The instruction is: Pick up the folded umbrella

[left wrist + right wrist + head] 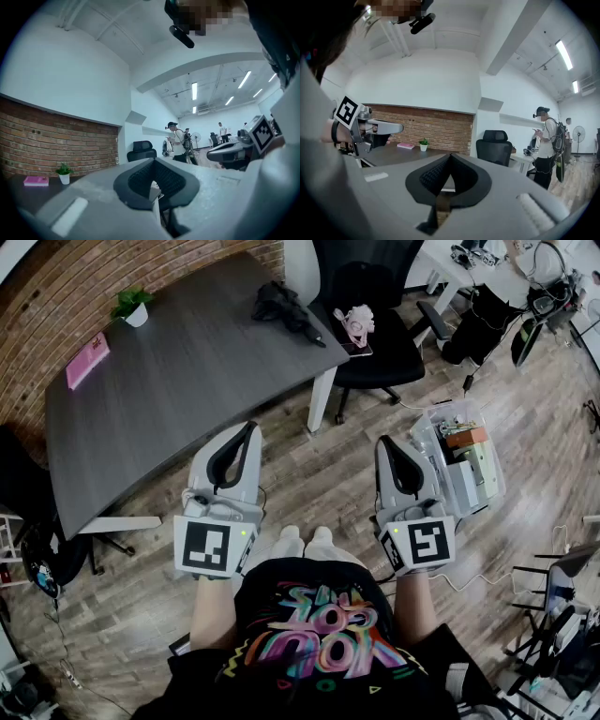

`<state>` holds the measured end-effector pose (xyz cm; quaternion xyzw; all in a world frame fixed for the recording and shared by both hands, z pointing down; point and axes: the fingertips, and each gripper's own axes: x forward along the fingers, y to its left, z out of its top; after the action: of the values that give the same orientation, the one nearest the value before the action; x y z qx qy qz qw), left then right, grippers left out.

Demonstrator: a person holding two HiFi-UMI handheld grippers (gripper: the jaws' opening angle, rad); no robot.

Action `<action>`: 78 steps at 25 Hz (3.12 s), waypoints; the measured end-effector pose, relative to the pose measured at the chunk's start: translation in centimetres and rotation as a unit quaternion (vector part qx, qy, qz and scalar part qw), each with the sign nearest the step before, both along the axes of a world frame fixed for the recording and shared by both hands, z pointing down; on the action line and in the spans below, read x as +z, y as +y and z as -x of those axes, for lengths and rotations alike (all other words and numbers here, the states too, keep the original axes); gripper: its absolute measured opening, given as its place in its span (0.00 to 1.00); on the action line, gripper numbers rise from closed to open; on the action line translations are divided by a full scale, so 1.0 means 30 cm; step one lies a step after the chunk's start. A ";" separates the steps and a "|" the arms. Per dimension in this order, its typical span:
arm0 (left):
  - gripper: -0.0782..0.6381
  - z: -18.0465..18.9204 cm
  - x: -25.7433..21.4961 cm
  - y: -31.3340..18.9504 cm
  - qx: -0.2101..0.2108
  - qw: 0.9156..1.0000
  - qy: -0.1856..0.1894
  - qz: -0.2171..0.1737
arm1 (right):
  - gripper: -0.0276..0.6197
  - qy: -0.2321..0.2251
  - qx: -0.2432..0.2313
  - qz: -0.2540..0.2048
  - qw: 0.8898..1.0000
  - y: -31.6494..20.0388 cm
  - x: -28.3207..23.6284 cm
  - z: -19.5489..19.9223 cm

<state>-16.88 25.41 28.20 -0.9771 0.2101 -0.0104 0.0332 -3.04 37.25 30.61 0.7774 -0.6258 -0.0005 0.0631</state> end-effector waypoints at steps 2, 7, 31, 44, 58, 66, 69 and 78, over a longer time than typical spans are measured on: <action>0.11 -0.007 -0.008 -0.005 0.002 1.000 0.001 -0.011 | 0.04 -0.001 -0.002 -0.001 1.000 -0.006 -0.002 -0.005; 0.11 -0.026 -0.016 -0.012 -0.007 1.000 0.001 -0.022 | 0.04 -0.005 -0.003 -0.005 1.000 0.001 -0.004 -0.033; 0.11 -0.181 0.127 -0.321 -0.053 0.998 -0.020 0.017 | 0.04 -0.048 -0.041 0.014 0.998 -0.333 0.140 -0.231; 0.11 -0.344 0.110 -0.780 -0.028 0.999 -0.016 0.028 | 0.04 -0.045 -0.019 0.028 0.998 -0.773 0.118 -0.384; 0.11 -0.390 0.138 -0.946 -0.019 0.999 -0.015 0.042 | 0.04 -0.048 -0.018 0.042 0.998 -0.955 0.151 -0.410; 0.11 -0.450 0.158 -1.068 -0.063 0.997 -0.017 0.046 | 0.04 -0.050 -0.065 0.057 0.995 -1.126 0.186 -0.499; 0.11 -0.471 0.150 -1.137 -0.093 0.995 -0.016 0.043 | 0.04 -0.050 -0.100 0.055 0.992 -1.235 0.182 -0.535; 0.11 -0.595 0.095 -1.307 -0.171 0.985 -0.015 0.029 | 0.04 -0.048 -0.192 0.053 0.979 -1.516 0.158 -0.677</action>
<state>0.97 -13.78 31.05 -0.9269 0.3734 -0.0367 0.0062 17.28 -8.21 35.34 0.6378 -0.7646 0.0576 0.0730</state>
